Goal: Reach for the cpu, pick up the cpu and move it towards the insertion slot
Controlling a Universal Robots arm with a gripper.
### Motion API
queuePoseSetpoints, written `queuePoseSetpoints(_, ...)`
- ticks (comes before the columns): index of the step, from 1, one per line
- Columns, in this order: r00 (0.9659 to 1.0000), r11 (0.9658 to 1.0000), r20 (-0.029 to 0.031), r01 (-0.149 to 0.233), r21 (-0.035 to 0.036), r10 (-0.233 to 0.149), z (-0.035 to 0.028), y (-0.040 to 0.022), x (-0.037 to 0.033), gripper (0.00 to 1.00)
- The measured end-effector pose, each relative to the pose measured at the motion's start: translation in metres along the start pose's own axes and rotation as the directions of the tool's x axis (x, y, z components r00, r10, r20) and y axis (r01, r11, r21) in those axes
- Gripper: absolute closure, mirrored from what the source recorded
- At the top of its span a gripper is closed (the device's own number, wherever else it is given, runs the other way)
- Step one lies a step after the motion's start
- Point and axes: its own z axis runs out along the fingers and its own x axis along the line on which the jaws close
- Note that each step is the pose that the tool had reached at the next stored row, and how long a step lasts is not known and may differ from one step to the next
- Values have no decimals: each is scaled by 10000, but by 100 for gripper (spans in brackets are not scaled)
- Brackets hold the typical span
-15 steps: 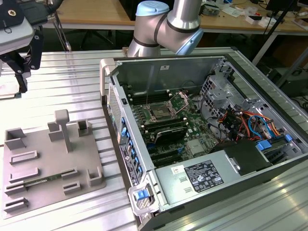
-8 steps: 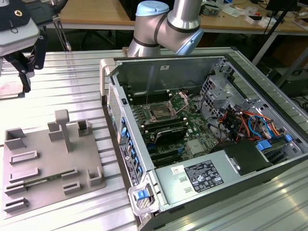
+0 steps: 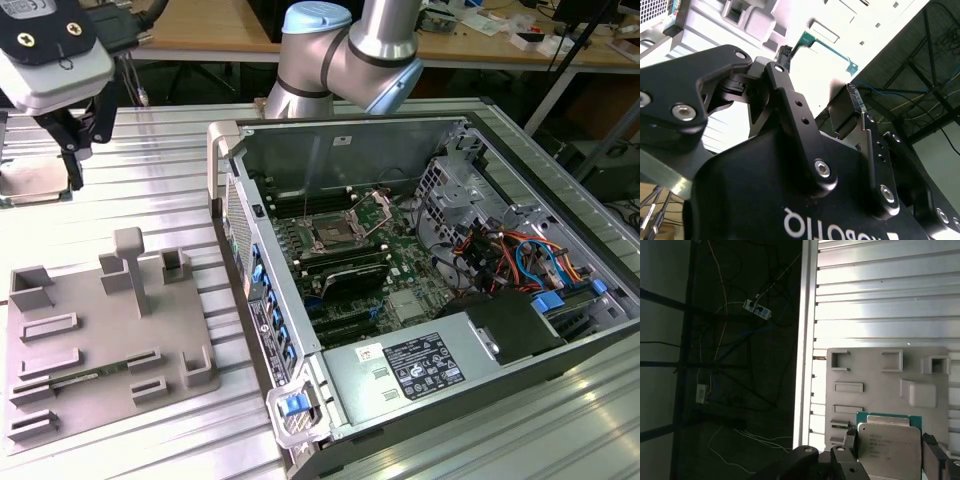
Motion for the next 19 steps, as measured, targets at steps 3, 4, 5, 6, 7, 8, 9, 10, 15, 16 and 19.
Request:
queuePoseSetpoints(3, 10000, 10000, 1, 0, 0, 0, -1, -3, -48, 45)
queuePoseSetpoints(4, 10000, 10000, 1, 0, 0, 0, -2, -3, -59, 45)
queuePoseSetpoints(5, 10000, 10000, 0, 0, 0, 0, -2, -4, -68, 45)
queuePoseSetpoints(6, 10000, 10000, 0, 0, 0, 0, -3, -5, -85, 45)
queuePoseSetpoints(7, 10000, 10000, 0, 1, 0, -1, -3, -6, -96, 45)
queuePoseSetpoints(8, 10000, 10000, 0, 1, 0, -1, -4, -7, -111, 45)
queuePoseSetpoints(9, 10000, 10000, 0, 1, 0, -1, -4, -7, -123, 45)
queuePoseSetpoints(10, 10000, 10000, 0, 0, 0, 0, -4, -8, -133, 45)
queuePoseSetpoints(15, 10000, 10000, 0, 0, 0, 0, -6, -11, -190, 45)
queuePoseSetpoints(16, 10000, 10000, 0, 0, 0, 0, -6, -11, -203, 45)
queuePoseSetpoints(19, 10000, 10000, 0, 0, 0, 0, -7, -13, -232, 45)
